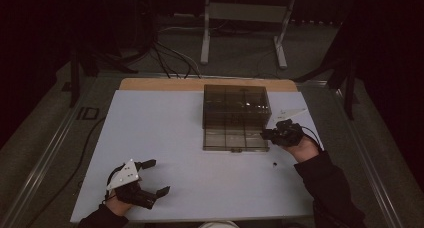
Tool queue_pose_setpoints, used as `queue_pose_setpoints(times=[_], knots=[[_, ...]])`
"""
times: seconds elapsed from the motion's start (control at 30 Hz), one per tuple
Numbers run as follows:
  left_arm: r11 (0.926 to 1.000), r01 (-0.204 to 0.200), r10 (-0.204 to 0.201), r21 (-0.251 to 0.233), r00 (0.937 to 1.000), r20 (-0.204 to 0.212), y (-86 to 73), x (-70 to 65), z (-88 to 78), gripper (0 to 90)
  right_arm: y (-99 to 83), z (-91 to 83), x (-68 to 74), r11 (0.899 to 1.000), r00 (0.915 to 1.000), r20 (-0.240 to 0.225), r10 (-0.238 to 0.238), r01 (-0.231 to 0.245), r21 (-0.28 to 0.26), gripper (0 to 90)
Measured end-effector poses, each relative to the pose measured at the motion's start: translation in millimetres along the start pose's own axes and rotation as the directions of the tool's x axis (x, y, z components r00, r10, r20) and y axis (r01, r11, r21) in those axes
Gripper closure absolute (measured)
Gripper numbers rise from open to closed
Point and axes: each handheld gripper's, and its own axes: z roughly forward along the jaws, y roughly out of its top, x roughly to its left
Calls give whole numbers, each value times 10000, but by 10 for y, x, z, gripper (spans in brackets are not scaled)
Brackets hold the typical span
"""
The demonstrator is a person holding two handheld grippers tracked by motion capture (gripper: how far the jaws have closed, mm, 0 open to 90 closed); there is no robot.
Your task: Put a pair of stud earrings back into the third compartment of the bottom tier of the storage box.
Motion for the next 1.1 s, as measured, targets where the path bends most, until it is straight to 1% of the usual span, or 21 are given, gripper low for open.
queue_pose_setpoints(times=[0.13,0.27,0.47,0.57,0.77,0.93,1.1], knots=[[10000,-2,2,11,10000,11,1,0,3,7,11,78,-17,9999,9999,43,107,-108,92,800],[10000,0,0,-7,10000,-1,3,1,-3,7,27,150,-36,9987,9991,35,428,-429,260,800],[10000,-22,22,-21,10000,-20,6,-1,-8,7,15,260,-30,9975,9990,32,442,-443,555,800],[10000,-23,23,-5,10000,-34,6,0,-8,8,3,312,-36,9964,9985,22,556,-556,641,799],[10000,-13,13,-22,10000,-50,6,3,-12,8,-18,430,-63,9948,9986,119,523,-531,866,799],[10000,2,-2,-22,10000,-56,5,3,-14,7,-21,517,-35,9939,9992,75,395,-401,1030,796],[10000,24,-24,-31,10000,-53,4,5,-14,8,-4,553,-22,9934,9993,46,358,-361,1087,794]])
